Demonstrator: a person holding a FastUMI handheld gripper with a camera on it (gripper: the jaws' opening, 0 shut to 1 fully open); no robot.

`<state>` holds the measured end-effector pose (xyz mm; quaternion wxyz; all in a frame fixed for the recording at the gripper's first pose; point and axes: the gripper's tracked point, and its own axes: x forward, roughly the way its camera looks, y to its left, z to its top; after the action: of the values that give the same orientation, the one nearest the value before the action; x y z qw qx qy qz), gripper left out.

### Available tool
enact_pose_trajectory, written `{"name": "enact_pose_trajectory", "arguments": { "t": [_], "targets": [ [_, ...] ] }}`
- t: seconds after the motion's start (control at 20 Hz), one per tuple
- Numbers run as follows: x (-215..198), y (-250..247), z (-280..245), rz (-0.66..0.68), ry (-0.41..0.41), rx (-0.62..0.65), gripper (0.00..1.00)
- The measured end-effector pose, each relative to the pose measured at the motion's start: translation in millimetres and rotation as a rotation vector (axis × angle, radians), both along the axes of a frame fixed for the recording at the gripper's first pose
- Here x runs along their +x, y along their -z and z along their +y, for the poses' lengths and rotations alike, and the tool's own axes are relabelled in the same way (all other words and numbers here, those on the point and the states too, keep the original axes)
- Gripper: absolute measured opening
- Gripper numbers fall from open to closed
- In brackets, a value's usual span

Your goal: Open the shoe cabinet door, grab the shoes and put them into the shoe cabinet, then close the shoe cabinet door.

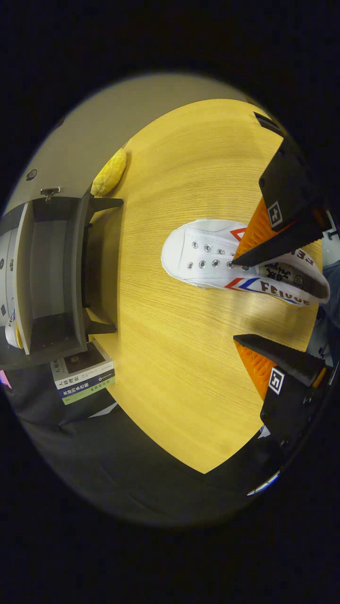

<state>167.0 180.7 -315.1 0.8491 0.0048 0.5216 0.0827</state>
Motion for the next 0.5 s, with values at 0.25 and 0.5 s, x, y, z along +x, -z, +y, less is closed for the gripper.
{"name": "enact_pose_trajectory", "arguments": {
  "t": [0.25,0.5],
  "targets": [
    [3,9,-9,-0.004,-0.021,-0.078,0.69],
    [2,13,-16,0.01,-0.006,-0.135,0.32]
  ]
}}
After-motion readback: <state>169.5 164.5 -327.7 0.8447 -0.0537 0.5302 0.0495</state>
